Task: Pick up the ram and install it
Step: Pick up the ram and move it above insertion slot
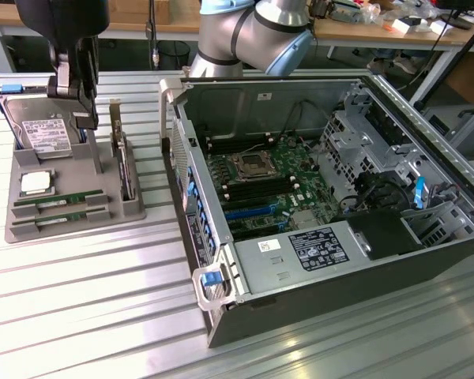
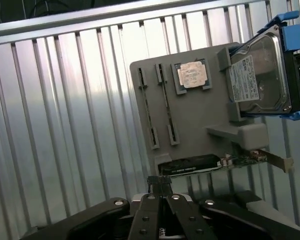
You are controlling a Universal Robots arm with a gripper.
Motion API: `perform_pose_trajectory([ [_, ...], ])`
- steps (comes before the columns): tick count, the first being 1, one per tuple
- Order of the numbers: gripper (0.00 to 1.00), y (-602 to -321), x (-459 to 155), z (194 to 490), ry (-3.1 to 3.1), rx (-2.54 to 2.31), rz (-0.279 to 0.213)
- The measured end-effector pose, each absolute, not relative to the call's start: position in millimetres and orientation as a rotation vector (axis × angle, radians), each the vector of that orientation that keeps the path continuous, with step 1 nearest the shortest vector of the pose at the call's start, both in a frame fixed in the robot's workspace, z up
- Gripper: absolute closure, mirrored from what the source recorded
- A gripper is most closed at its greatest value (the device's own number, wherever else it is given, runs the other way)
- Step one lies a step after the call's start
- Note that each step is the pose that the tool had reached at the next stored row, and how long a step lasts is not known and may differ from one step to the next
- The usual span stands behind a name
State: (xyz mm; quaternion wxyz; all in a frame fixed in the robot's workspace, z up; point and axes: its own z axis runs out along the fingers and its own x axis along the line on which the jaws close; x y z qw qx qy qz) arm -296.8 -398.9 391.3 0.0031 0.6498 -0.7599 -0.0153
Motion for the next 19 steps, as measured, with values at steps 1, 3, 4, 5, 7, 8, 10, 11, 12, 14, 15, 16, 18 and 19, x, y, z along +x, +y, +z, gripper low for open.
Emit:
perform_pose_trajectory([
  [1,0.89,-398.9,-296.7,391.4,-2.376,2.045,-0.048],
  [3,0.89,-398.9,-296.7,391.3,-2.335,2.091,-0.048],
  [4,0.89,-399.0,-296.7,391.3,-2.321,2.106,-0.048],
  [5,0.89,-398.9,-296.7,391.3,-2.309,2.119,-0.048],
  [7,0.89,-399.0,-296.7,391.3,-2.306,2.122,-0.047],
  [8,0.89,-398.9,-296.7,391.3,-2.306,2.122,-0.048],
  [10,0.89,-398.9,-296.7,391.3,-2.306,2.122,-0.048],
  [11,0.89,-398.9,-296.7,391.3,-2.306,2.122,-0.047],
  [12,0.89,-399.0,-296.7,391.3,-2.307,2.121,-0.047],
  [14,0.70,-399.2,-296.7,391.3,-2.306,2.122,-0.048],
  [15,0.70,-399.2,-296.7,391.3,-2.306,2.122,-0.048],
  [16,0.70,-399.2,-296.7,391.3,-2.306,2.122,-0.047],
  [18,0.64,-399.2,-296.7,391.3,-2.306,2.122,-0.047],
  [19,0.64,-399.2,-296.7,391.3,-2.306,2.122,-0.048],
])
